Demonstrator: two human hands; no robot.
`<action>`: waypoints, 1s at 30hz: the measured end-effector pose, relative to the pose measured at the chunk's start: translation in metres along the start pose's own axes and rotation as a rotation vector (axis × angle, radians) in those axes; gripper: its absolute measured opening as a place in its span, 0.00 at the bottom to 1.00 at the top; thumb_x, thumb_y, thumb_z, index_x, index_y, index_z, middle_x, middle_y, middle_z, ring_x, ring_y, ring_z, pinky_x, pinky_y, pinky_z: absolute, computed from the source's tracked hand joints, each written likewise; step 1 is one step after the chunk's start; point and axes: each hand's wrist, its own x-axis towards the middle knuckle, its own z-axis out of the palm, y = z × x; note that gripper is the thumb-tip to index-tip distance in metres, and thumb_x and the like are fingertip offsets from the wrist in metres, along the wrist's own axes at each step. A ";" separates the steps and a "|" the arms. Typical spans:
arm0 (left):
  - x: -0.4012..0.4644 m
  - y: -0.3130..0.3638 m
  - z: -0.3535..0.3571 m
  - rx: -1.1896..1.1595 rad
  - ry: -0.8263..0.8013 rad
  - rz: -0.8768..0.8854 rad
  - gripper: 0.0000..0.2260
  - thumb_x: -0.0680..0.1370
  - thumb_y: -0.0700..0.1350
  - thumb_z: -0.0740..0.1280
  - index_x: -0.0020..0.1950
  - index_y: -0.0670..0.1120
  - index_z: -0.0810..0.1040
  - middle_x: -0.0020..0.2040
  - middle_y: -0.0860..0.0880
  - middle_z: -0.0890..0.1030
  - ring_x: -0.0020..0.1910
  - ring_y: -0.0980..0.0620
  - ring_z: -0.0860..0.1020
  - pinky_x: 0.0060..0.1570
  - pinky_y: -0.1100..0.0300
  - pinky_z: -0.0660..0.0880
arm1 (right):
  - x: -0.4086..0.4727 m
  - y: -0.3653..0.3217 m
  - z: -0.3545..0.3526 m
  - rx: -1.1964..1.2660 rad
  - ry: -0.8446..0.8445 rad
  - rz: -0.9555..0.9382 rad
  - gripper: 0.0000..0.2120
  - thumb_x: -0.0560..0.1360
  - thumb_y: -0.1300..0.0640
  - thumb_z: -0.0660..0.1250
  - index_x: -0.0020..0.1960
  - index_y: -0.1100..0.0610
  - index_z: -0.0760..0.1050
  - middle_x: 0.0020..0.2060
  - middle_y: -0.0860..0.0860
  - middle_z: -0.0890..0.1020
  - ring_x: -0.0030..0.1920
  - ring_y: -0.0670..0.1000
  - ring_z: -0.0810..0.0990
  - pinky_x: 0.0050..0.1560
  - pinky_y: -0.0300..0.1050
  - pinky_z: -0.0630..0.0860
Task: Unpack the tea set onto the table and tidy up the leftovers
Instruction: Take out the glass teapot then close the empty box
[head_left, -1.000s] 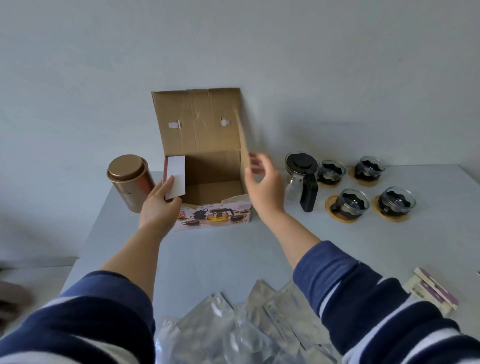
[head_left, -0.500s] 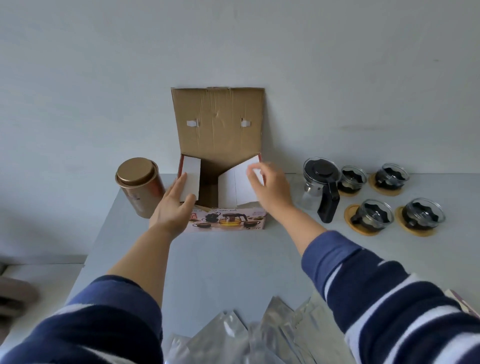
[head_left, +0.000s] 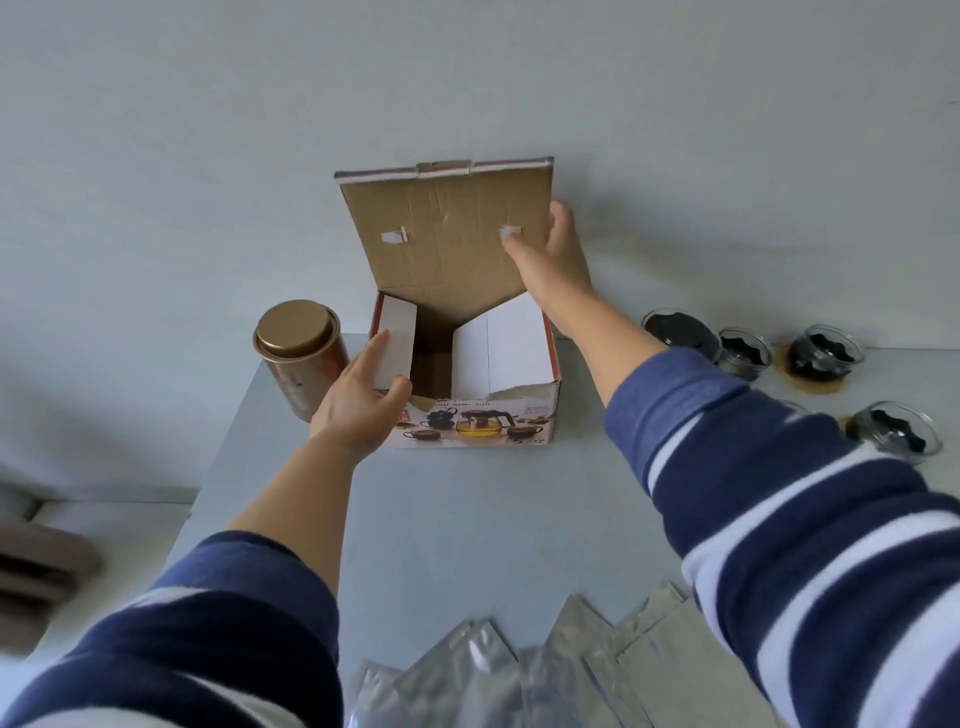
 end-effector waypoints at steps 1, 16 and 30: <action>0.000 0.000 0.000 0.000 -0.002 0.003 0.26 0.79 0.52 0.58 0.77 0.60 0.56 0.70 0.49 0.72 0.56 0.47 0.77 0.53 0.52 0.75 | -0.007 0.004 0.000 -0.012 0.006 -0.042 0.36 0.65 0.38 0.63 0.70 0.48 0.63 0.64 0.50 0.74 0.64 0.53 0.74 0.64 0.56 0.72; -0.007 0.035 0.003 -0.942 0.084 -0.415 0.20 0.81 0.50 0.44 0.48 0.51 0.76 0.46 0.51 0.79 0.47 0.50 0.75 0.53 0.53 0.70 | -0.098 0.072 -0.026 -0.067 0.021 -0.145 0.22 0.80 0.51 0.59 0.73 0.53 0.63 0.71 0.49 0.69 0.70 0.48 0.66 0.67 0.39 0.63; -0.003 0.027 0.018 -0.416 0.022 -0.113 0.26 0.82 0.61 0.46 0.77 0.53 0.60 0.72 0.48 0.72 0.70 0.45 0.70 0.70 0.48 0.66 | -0.103 0.103 -0.026 -0.326 0.090 -0.242 0.19 0.79 0.59 0.63 0.70 0.58 0.70 0.68 0.56 0.73 0.69 0.55 0.69 0.67 0.40 0.62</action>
